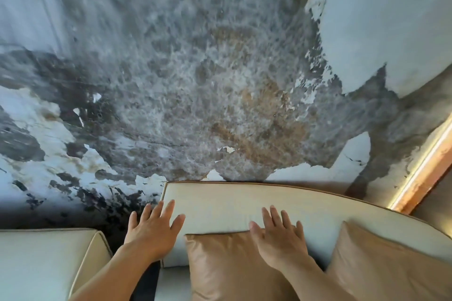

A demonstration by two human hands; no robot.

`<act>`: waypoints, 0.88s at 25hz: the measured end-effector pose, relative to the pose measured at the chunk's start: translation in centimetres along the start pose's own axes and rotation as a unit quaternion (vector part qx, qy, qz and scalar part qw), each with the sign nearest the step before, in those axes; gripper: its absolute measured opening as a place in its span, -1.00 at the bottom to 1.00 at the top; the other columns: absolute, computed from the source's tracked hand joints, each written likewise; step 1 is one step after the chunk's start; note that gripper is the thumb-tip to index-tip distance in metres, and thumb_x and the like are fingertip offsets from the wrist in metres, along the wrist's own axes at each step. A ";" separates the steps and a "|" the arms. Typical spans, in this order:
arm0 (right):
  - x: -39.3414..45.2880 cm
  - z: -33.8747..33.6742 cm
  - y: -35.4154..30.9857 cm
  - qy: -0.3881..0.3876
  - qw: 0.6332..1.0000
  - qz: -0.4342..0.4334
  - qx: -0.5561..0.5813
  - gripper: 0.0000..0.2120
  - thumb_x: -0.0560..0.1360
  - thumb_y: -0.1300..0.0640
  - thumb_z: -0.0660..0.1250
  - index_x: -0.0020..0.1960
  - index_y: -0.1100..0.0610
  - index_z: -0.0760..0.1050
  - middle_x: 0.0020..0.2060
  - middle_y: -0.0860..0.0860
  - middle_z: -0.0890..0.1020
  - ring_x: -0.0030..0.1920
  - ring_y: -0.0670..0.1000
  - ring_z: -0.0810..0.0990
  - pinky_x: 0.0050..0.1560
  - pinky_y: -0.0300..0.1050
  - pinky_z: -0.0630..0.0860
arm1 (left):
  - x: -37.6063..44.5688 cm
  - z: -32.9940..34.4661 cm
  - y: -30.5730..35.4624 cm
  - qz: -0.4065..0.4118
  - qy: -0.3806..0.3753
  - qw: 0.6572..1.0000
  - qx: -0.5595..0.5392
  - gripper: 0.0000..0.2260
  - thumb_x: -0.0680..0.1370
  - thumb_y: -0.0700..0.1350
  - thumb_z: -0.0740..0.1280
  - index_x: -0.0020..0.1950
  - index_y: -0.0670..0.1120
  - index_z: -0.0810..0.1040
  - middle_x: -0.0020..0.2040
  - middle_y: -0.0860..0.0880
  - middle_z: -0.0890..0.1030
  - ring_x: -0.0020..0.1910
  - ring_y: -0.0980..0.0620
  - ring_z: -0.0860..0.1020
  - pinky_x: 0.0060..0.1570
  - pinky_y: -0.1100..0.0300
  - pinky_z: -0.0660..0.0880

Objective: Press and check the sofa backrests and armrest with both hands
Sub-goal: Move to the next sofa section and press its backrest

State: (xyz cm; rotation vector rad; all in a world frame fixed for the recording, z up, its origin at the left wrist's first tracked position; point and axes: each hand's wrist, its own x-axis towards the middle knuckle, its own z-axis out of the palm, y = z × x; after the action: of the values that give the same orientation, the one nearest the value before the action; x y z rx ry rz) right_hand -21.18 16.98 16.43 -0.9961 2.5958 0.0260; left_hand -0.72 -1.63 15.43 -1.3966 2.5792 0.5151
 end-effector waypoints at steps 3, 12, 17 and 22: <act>-5.6 -4.1 -0.6 0.024 0.999 -0.009 0.029 -0.34 0.56 -0.30 -0.25 0.57 -0.05 -0.19 0.57 -0.07 -0.19 0.55 0.05 -0.23 0.49 0.20 -0.27 | -5.3 -3.1 1.0 0.017 0.008 1.000 0.005 -0.42 0.57 0.30 -0.20 0.56 0.14 -0.17 0.60 0.05 -0.09 0.56 -0.05 -0.16 0.48 -0.16 -0.21; -15.3 -8.7 -1.6 0.048 0.998 -0.001 0.041 -0.35 0.58 -0.28 -0.21 0.58 0.00 -0.14 0.58 -0.04 -0.18 0.55 0.06 -0.23 0.46 0.23 -0.29 | -12.1 -6.9 2.8 0.082 0.067 0.993 0.058 -0.39 0.56 0.32 -0.20 0.57 0.11 -0.09 0.60 0.02 -0.09 0.55 -0.08 -0.17 0.46 -0.20 -0.22; -17.2 -8.7 -2.9 0.058 0.997 0.029 0.046 -0.35 0.58 -0.28 -0.22 0.58 -0.01 -0.16 0.58 -0.03 -0.17 0.55 0.08 -0.24 0.46 0.23 -0.30 | -12.2 -8.7 1.0 0.109 0.074 0.988 0.082 -0.39 0.57 0.30 -0.19 0.57 0.09 -0.09 0.60 0.00 -0.11 0.55 -0.10 -0.20 0.45 -0.21 -0.25; -18.7 -8.8 -6.6 0.078 0.994 0.044 0.062 -0.34 0.57 -0.29 -0.23 0.58 -0.01 -0.15 0.58 -0.02 -0.16 0.55 0.07 -0.22 0.46 0.24 -0.29 | -13.2 -11.1 -2.1 0.129 0.077 0.984 0.100 -0.40 0.57 0.30 -0.19 0.57 0.11 -0.12 0.60 0.01 -0.11 0.55 -0.10 -0.20 0.45 -0.20 -0.28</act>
State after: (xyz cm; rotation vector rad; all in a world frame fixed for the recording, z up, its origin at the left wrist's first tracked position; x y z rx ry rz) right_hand -6.89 22.72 31.71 -0.8712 2.7430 -0.1963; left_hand 8.48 3.43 29.29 -1.0833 2.8622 0.1780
